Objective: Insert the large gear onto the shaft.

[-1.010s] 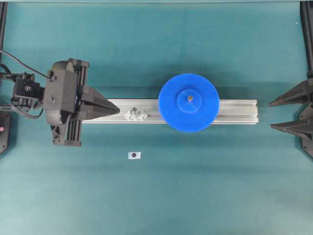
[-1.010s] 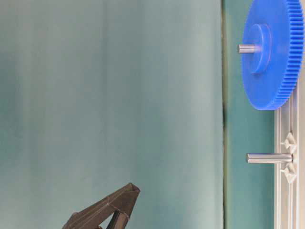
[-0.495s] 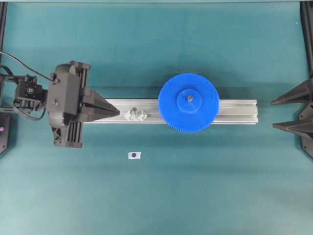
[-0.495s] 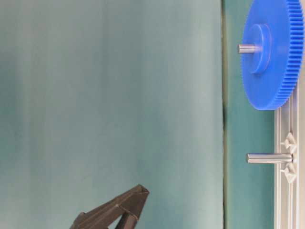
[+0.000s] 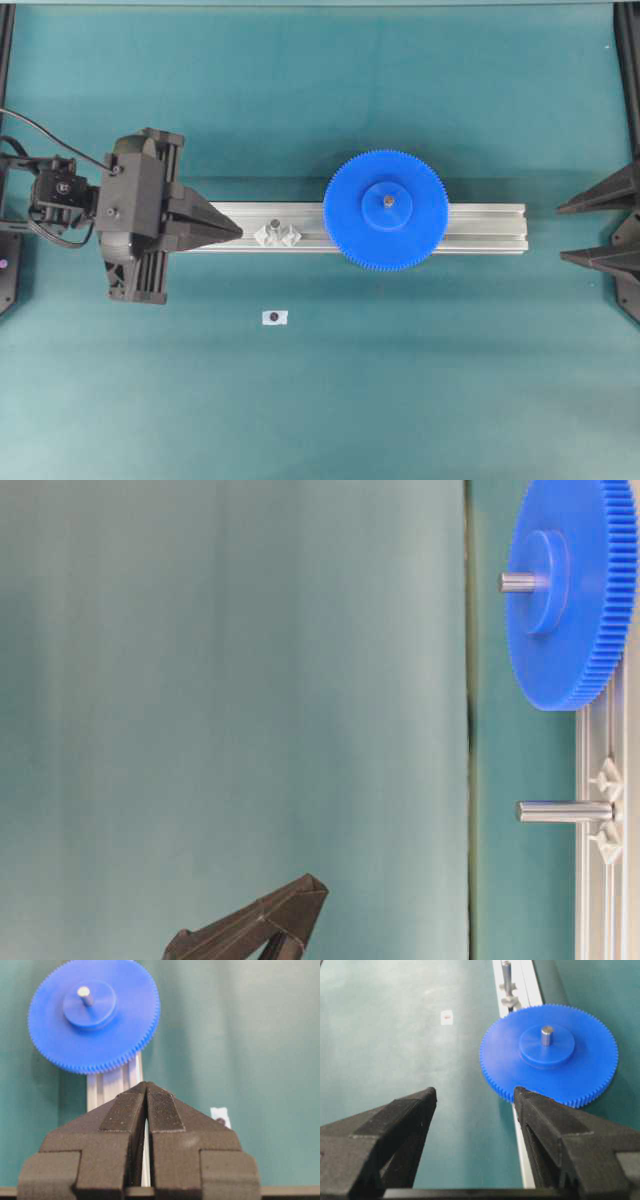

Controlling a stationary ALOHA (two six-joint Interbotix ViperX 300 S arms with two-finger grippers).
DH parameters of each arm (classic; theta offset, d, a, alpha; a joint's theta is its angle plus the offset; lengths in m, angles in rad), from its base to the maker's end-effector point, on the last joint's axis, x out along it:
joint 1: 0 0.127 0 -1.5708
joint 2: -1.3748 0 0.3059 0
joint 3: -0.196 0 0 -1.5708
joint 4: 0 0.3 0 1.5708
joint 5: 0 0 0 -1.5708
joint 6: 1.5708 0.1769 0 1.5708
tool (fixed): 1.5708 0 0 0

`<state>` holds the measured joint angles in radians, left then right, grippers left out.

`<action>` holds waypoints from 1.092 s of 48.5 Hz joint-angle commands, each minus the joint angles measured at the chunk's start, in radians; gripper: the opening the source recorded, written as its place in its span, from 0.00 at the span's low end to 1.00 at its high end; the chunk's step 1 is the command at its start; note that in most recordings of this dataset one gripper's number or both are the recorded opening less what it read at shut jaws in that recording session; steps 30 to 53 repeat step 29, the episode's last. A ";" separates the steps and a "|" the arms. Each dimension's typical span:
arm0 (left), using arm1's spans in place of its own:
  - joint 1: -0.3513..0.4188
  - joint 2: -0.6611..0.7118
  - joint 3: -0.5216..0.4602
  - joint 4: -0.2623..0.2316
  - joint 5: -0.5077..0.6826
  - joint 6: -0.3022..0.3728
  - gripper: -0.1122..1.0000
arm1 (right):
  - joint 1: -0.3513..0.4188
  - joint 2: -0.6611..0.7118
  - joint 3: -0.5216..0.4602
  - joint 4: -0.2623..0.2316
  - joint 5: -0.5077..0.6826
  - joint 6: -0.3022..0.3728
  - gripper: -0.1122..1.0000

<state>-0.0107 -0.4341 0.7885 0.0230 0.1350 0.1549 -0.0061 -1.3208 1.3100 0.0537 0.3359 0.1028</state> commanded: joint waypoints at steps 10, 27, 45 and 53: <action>-0.006 -0.006 0.000 0.005 -0.009 0.000 0.11 | -0.002 0.012 -0.009 -0.002 -0.002 0.008 0.76; -0.006 -0.006 0.018 0.005 -0.015 0.003 0.11 | -0.002 0.014 0.006 -0.002 -0.009 0.008 0.76; -0.006 -0.006 0.018 0.005 -0.020 0.003 0.11 | -0.002 0.014 0.006 -0.002 -0.009 0.008 0.76; -0.006 -0.006 0.018 0.005 -0.020 0.003 0.11 | -0.002 0.014 0.006 -0.002 -0.009 0.008 0.76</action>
